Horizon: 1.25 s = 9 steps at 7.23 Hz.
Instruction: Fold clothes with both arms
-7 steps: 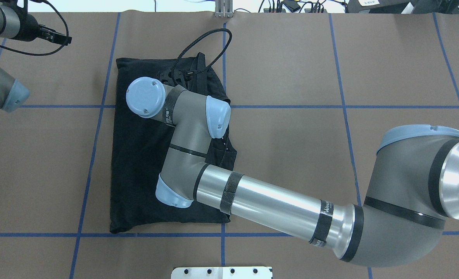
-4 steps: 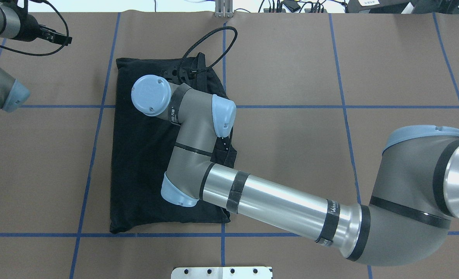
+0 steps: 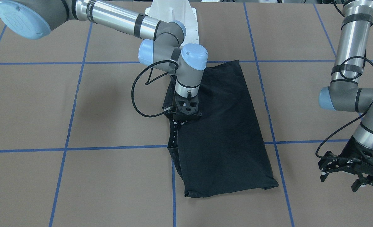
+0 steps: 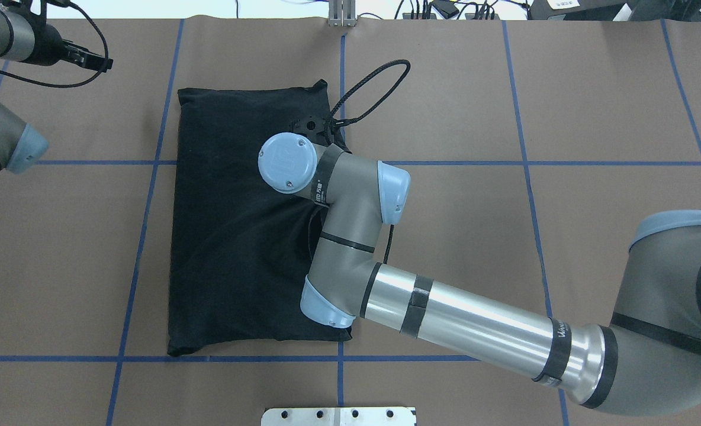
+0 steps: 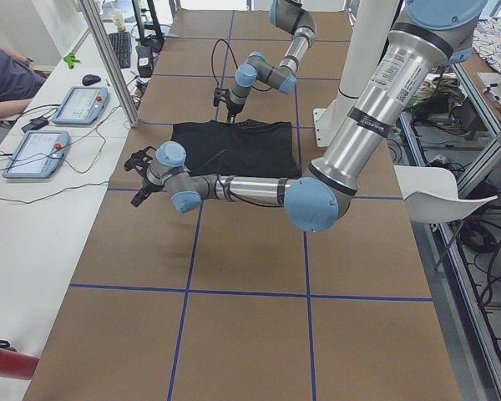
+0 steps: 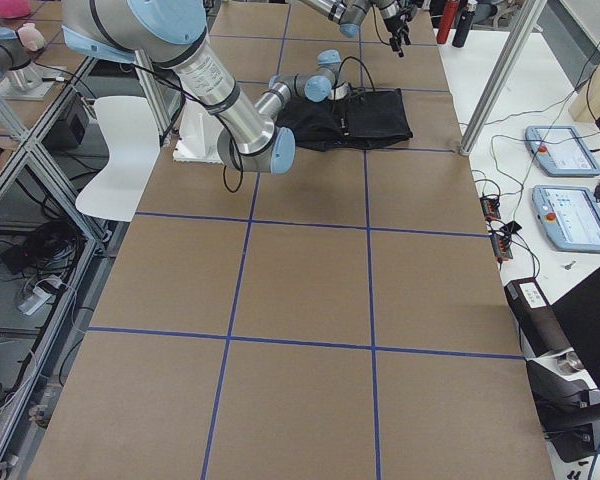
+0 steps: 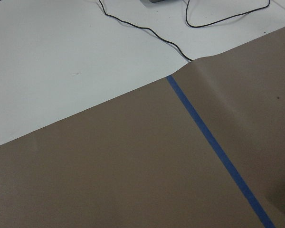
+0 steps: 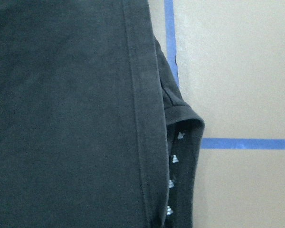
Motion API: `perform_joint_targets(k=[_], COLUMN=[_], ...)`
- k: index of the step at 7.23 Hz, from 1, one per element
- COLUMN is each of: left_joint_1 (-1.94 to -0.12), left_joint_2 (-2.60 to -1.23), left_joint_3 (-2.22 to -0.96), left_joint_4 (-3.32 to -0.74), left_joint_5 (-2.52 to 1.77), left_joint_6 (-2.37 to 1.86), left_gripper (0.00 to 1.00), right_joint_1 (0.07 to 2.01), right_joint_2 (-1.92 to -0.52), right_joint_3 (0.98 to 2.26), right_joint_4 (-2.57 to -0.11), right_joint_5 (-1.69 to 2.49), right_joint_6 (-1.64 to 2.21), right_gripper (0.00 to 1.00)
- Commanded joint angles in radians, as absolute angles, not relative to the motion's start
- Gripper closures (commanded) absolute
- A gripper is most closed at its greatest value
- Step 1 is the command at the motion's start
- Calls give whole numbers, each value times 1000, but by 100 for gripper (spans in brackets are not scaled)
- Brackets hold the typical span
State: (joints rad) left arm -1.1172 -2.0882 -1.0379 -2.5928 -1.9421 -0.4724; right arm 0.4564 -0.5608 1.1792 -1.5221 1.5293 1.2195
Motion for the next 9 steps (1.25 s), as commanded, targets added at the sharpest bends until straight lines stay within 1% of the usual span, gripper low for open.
perform_joint_targets(k=[1, 3, 4, 6, 9], left_joint_1=[-1117, -1117, -1117, -1112, -1112], left_joint_2=[-2089, -2089, -2089, -2089, -2086], left_joint_3=[-1037, -1039, -1039, -1035, -1034], left_joint_4=[-2592, -2592, -2592, -2592, -2592], left_joint_5=[-1942, -1942, -1942, -1941, -1940], left_joint_6=[-472, -472, -472, -472, -472], left_gripper=[0, 0, 0, 0, 0], right_joint_1=[466, 523, 519, 435, 329], right_joint_2=[-580, -568, -530, -445, -439], right_joint_3=[1206, 1236, 1236, 1238, 1210], right_joint_4=[-1525, -1529, -1572, -1772, -1856], right_joint_5=[1529, 1604, 1615, 1608, 1542], right_joint_6=[1224, 1223, 1233, 1281, 1322], right_gripper=[2, 1, 1, 0, 0])
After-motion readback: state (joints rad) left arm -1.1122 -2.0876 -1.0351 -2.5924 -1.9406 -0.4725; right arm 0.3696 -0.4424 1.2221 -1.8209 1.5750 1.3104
